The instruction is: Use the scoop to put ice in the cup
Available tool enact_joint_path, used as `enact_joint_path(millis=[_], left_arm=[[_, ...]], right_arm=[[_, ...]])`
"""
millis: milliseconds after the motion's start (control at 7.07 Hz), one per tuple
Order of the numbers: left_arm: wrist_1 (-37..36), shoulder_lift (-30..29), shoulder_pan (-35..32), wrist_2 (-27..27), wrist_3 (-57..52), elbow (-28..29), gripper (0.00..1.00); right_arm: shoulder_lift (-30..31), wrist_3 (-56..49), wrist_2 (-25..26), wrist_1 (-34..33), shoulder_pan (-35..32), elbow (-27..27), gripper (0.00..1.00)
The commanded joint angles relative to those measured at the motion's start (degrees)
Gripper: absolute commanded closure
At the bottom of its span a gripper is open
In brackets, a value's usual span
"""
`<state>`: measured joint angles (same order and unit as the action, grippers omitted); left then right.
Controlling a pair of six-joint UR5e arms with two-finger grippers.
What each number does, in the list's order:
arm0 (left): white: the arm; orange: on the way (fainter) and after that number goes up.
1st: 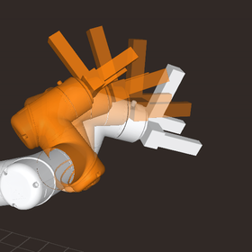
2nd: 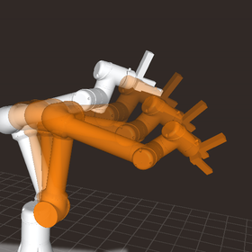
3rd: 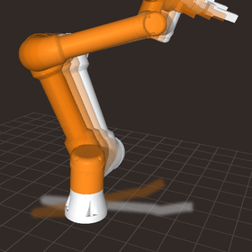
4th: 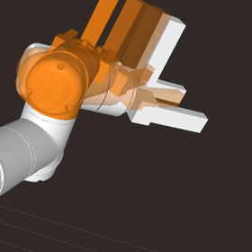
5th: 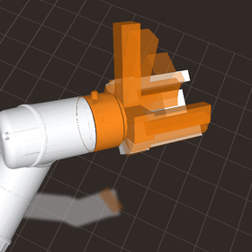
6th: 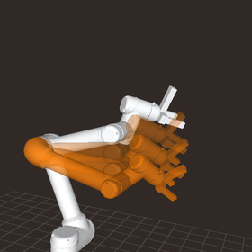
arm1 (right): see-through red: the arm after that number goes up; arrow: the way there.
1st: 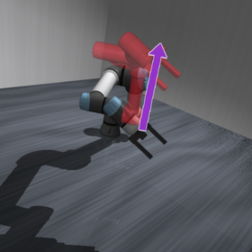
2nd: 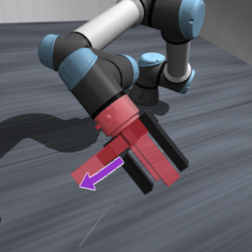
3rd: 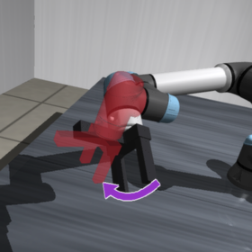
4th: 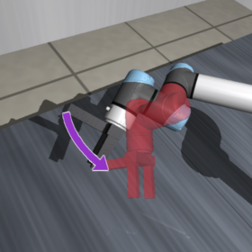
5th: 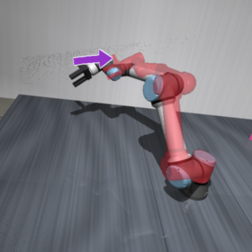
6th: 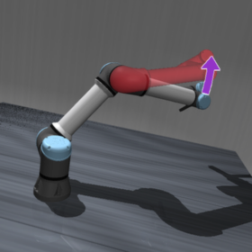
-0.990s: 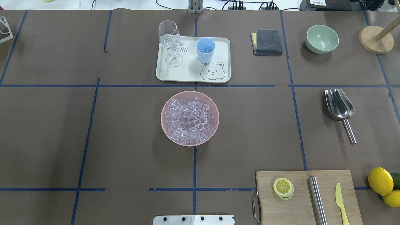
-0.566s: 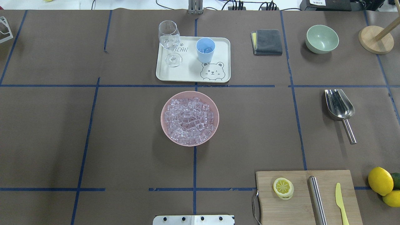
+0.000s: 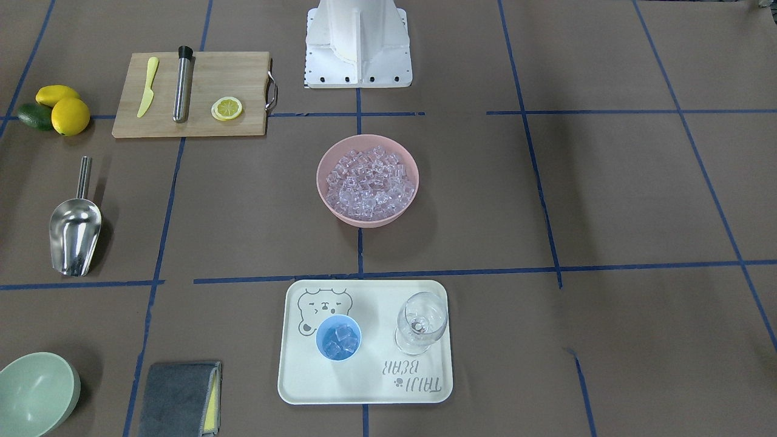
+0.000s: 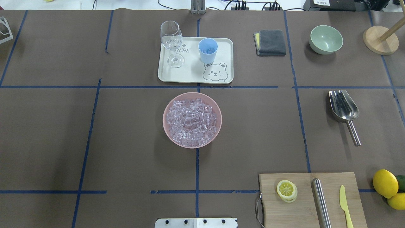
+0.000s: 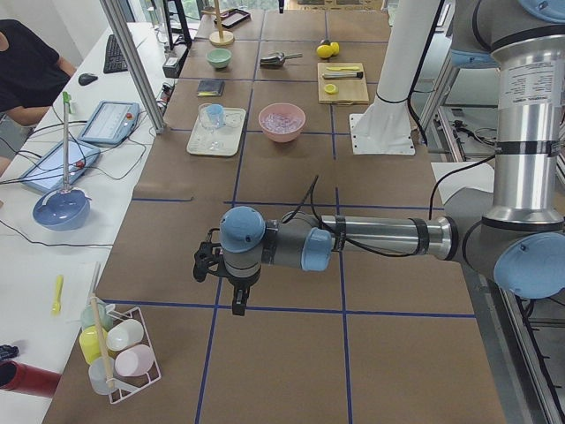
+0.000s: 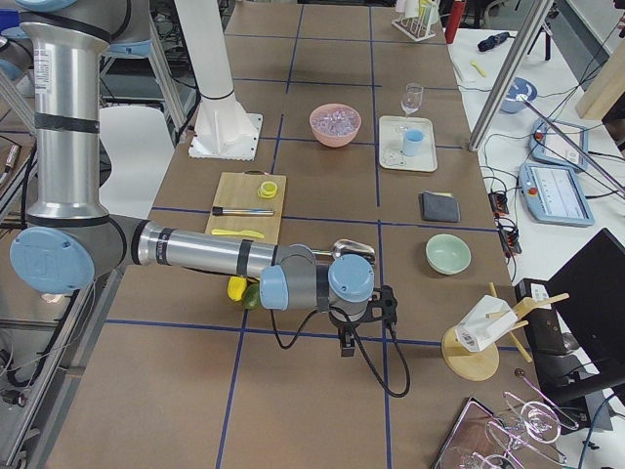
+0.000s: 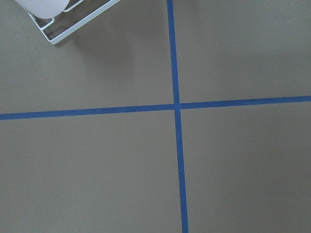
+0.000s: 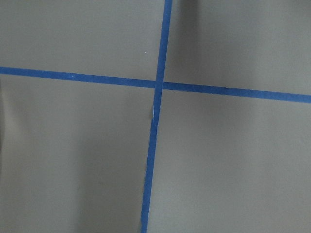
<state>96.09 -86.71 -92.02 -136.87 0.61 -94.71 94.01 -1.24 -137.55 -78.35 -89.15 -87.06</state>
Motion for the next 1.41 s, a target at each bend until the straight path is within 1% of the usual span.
enact_joint_path(millis=[0, 141, 283, 424, 566, 1272], left_arm=[[0.2, 0.0, 0.0, 0.0, -0.1, -0.2, 0.00], [0.2, 0.0, 0.0, 0.0, -0.3, -0.1, 0.00], [0.2, 0.0, 0.0, 0.0, -0.3, -0.2, 0.00], [0.2, 0.0, 0.0, 0.0, -0.3, -0.1, 0.00], [0.2, 0.0, 0.0, 0.0, -0.4, -0.1, 0.00], [0.2, 0.0, 0.0, 0.0, -0.3, -0.2, 0.00]], right_arm=[[-0.2, 1.1, 0.3, 0.7, -1.0, 0.1, 0.00], [-0.3, 3.9, -0.2, 0.1, -2.2, -1.7, 0.00], [-0.1, 6.1, -0.3, -5.1, -3.2, -6.1, 0.00], [0.0, 6.3, 0.1, -13.8, -3.2, -11.9, 0.00], [0.9, 6.2, -0.1, -15.0, -3.2, -14.3, 0.00], [1.2, 5.7, 0.2, -14.6, -3.1, -12.3, 0.00]])
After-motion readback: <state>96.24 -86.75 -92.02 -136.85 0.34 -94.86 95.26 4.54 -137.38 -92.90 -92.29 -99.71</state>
